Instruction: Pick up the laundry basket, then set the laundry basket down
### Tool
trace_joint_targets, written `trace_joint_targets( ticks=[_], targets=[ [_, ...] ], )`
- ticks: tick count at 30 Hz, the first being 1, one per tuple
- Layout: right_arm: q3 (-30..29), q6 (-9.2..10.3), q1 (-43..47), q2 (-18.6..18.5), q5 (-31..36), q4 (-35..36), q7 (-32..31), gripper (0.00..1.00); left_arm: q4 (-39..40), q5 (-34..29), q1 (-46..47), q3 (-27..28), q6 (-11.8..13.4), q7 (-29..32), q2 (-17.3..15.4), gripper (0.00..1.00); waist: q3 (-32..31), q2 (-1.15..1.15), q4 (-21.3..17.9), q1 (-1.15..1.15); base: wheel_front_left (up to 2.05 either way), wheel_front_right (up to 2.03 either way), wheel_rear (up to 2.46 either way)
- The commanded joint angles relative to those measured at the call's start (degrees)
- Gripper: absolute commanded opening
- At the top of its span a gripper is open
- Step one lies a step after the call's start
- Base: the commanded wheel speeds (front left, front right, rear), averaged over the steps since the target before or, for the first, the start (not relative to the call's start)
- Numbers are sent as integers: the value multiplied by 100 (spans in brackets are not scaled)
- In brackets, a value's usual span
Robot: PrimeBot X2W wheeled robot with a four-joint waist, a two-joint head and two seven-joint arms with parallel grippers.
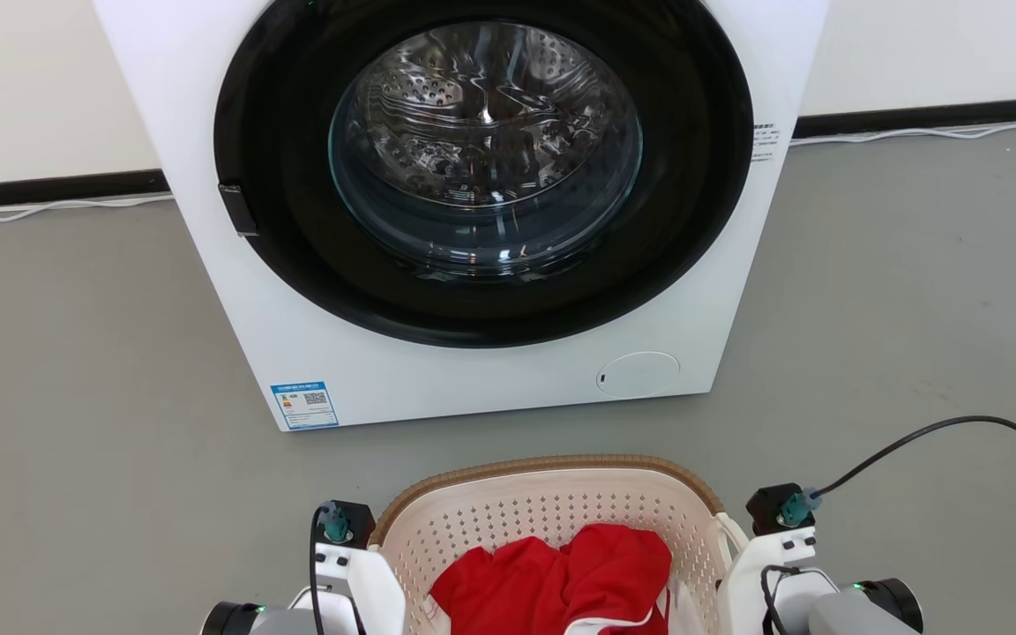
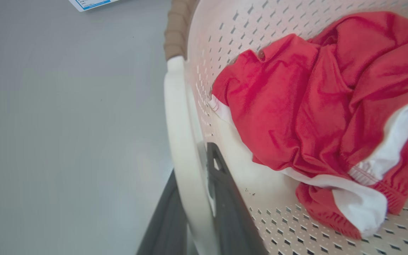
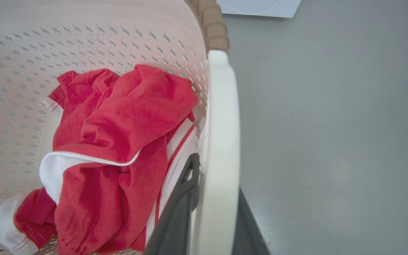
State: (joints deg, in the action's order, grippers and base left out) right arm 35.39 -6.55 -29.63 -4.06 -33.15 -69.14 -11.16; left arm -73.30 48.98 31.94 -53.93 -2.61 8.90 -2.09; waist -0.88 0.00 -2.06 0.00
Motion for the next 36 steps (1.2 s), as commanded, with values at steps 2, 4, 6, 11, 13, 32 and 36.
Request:
trace_joint_targets(
  ticks=[2,4,6,11,13,32,36],
  targets=[
    [169,-94,-107,118,-32,142,1,0,91,0,134,50,-65,-59,-78,0,-14,0,18,0,0,0,0],
    [211,-94,-118,118,-68,123,9,0,88,11,132,38,-65,-67,-78,0,-28,0,26,0,0,0,0],
    [253,-94,-128,118,-103,113,13,0,86,26,129,30,-65,-66,-78,0,-35,0,28,0,0,0,0],
    [351,-94,-153,118,-178,83,42,0,82,56,129,3,-67,-79,-78,0,-62,0,22,0,0,0,0],
    [391,-94,-157,118,-215,81,42,0,75,58,136,-13,-70,-75,-78,0,-68,0,14,0,0,0,0],
    [650,-94,-222,118,-514,3,108,0,9,84,186,-106,-83,-52,-82,0,-62,0,-18,0,0,0,0],
    [699,-94,-242,118,-571,-12,120,0,2,96,186,-125,-80,-50,-81,0,-59,0,-10,0,0,0,0]
  ],
)
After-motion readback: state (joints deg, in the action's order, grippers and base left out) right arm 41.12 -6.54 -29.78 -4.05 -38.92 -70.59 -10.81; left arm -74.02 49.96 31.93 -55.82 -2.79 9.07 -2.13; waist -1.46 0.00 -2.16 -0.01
